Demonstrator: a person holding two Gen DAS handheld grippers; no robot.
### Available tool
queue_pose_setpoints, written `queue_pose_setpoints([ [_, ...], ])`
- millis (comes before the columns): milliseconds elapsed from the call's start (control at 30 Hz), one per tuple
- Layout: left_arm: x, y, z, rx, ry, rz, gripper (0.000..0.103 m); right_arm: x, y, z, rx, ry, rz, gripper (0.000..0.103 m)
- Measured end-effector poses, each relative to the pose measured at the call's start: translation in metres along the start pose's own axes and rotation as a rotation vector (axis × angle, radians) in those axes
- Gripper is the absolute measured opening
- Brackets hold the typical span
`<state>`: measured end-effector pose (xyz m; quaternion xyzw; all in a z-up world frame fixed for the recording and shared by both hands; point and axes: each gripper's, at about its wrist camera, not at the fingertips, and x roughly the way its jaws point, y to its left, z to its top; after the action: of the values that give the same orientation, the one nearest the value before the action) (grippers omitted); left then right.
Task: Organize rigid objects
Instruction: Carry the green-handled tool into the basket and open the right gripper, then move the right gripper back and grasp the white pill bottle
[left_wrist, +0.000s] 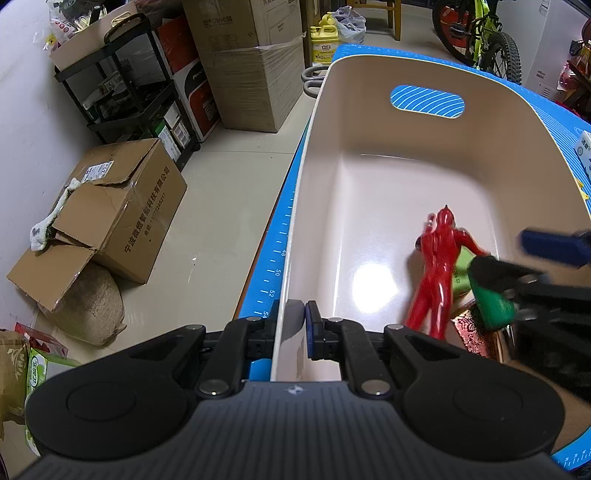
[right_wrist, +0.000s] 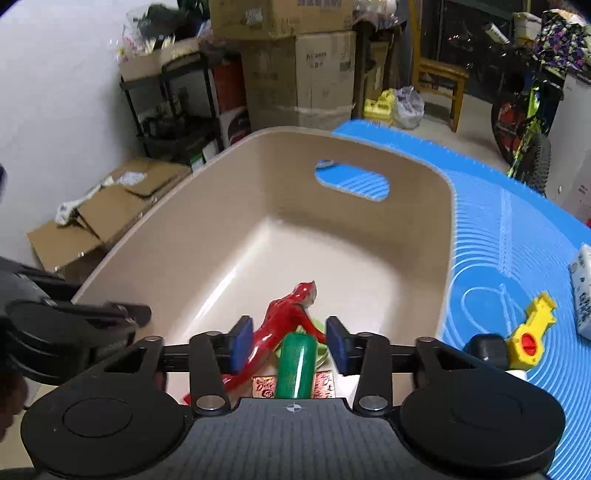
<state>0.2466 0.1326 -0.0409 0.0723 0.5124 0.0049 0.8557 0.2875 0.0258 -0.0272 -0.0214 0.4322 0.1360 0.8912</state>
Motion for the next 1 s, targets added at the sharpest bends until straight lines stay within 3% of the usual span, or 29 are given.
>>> queue_pose_setpoints([
  [267,0.001,0.000,0.000,0.000,0.000,0.001,0.014,-0.047,-0.040,0.003,0.064,-0.118,-0.044,0.063],
  [433,0.000,0.000,0.001,0.000,0.000,0.004,0.014,-0.064,-0.081,0.001,0.115,-0.140,-0.102,0.067],
  [667,0.000,-0.001,0.001,0.001,0.000,0.005,0.014,-0.061,-0.133,-0.014,0.188,-0.111,-0.205,0.069],
  [1000,-0.002,0.000,0.001,-0.004,0.001,0.005,0.014,-0.023,-0.179,-0.044,0.232,0.037,-0.263,0.069],
])
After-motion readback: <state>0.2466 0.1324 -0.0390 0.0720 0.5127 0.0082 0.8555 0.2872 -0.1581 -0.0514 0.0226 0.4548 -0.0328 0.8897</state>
